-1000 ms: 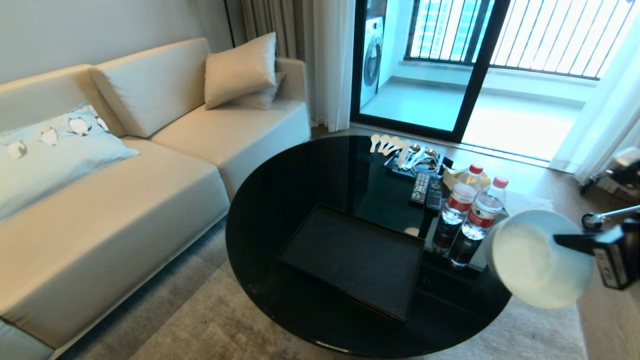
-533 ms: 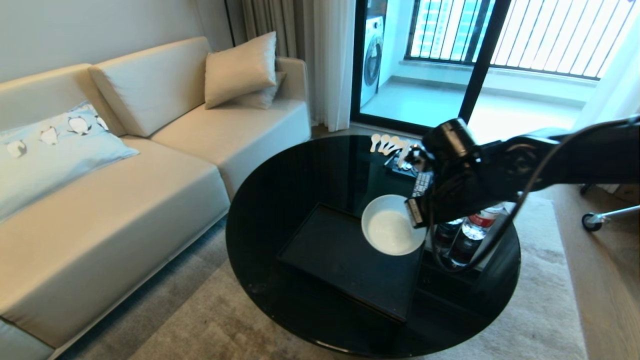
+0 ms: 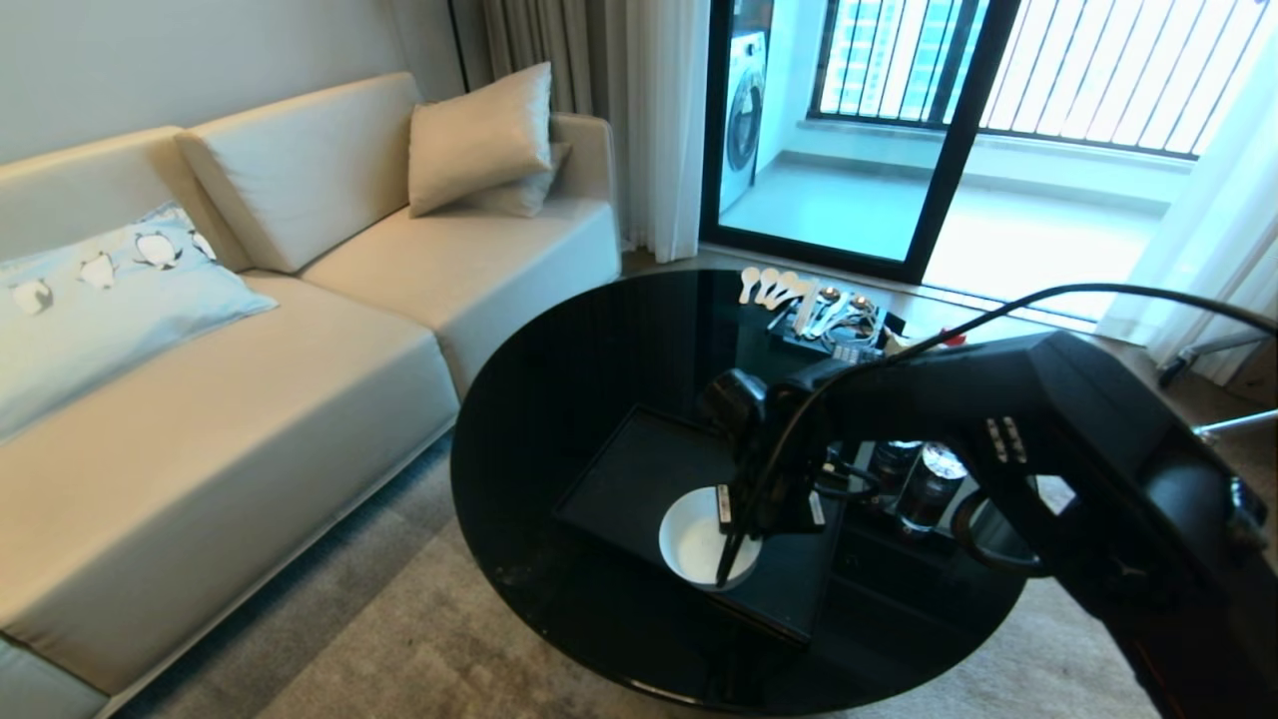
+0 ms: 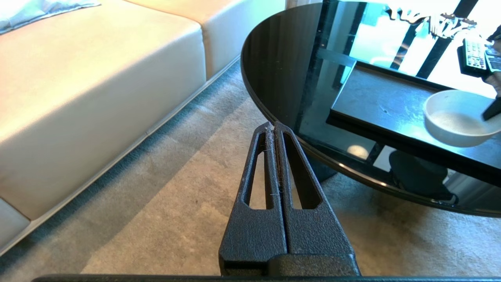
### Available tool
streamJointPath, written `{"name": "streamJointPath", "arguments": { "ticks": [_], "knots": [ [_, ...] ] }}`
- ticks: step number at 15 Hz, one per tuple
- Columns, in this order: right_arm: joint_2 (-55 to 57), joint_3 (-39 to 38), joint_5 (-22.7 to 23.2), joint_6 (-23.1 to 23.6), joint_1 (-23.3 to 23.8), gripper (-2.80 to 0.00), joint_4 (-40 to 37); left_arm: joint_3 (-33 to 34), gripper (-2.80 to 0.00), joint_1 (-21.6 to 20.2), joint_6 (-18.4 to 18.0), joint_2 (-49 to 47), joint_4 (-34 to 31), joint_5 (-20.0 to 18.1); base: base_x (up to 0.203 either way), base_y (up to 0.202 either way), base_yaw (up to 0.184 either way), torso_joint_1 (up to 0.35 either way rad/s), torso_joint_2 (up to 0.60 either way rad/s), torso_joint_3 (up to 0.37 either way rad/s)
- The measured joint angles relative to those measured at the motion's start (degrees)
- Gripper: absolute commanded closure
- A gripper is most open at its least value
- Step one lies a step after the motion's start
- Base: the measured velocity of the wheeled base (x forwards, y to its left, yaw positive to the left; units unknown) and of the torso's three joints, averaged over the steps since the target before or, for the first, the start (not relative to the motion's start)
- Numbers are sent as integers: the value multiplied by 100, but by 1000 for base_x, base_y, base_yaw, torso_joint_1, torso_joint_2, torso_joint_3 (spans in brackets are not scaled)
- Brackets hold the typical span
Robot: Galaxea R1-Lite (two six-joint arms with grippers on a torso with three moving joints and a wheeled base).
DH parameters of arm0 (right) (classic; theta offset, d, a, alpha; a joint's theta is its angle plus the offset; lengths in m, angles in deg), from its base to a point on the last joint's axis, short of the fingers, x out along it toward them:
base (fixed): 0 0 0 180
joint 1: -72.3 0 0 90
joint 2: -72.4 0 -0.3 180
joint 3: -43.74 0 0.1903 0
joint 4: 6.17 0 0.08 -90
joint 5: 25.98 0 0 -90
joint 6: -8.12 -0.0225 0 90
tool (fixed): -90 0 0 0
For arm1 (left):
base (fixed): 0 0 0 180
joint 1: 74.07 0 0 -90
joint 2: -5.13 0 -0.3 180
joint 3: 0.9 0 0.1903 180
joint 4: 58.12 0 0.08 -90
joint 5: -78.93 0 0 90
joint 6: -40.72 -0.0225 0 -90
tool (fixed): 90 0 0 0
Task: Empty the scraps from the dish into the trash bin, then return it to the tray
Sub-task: Put the bowl back to the table
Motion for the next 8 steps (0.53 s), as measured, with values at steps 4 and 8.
{"name": "streamJointPath", "arguments": {
  "ticks": [4,8],
  "knots": [
    [372,222,4,6,29,0,510,0,0,0,-1,0,0,1,0,0,0,0,0,0],
    [532,325,200,6,280,0,864,0,0,0,-2,0,0,1,0,0,0,0,0,0]
  ]
}}
